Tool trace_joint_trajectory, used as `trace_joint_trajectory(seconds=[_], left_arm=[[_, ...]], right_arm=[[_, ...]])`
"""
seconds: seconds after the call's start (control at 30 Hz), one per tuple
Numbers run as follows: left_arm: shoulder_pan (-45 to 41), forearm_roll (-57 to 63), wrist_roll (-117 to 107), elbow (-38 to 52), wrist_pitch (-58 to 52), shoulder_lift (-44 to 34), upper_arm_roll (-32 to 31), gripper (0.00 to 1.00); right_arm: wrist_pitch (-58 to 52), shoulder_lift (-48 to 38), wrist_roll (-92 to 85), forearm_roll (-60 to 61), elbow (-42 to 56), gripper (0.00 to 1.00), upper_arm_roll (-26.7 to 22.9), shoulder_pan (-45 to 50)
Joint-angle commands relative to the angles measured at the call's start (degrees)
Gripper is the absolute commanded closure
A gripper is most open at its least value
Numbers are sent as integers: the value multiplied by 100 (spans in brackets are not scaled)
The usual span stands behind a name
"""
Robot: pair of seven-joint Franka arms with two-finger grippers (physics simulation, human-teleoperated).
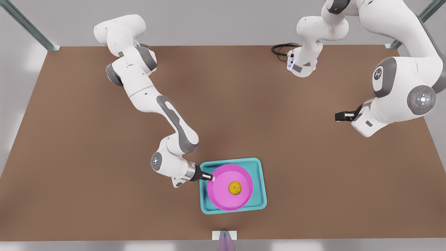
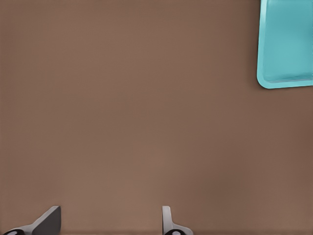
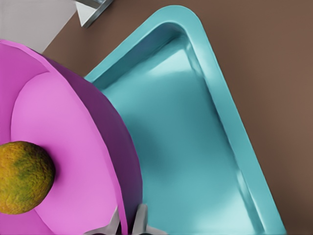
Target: Place the orange on the plate with the left arm and the plate on the tray with the right arm
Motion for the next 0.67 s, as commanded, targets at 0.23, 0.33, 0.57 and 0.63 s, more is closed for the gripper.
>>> trace_joint_trajectory(seconds=[0.23,0.33,0.57,0.63], left_arm=[[0,9,26,-4,39,2,0,0],[9,18,70,5,-5,2,0,0],[9,158,61,550,-339,319,106,0],[9,150,114,550,-453,301,106,0]], right_arm=[[-3002,-2727,387,-545,-2506,0,-203,-973],[-5800,-4283,-913,-3076,-2409,0,-291,-1844],[-6178,-6182,-1608,-4036,-2866,0,-282,-2072],[-6178,-6235,-1643,-4036,-2901,0,-282,-2072]])
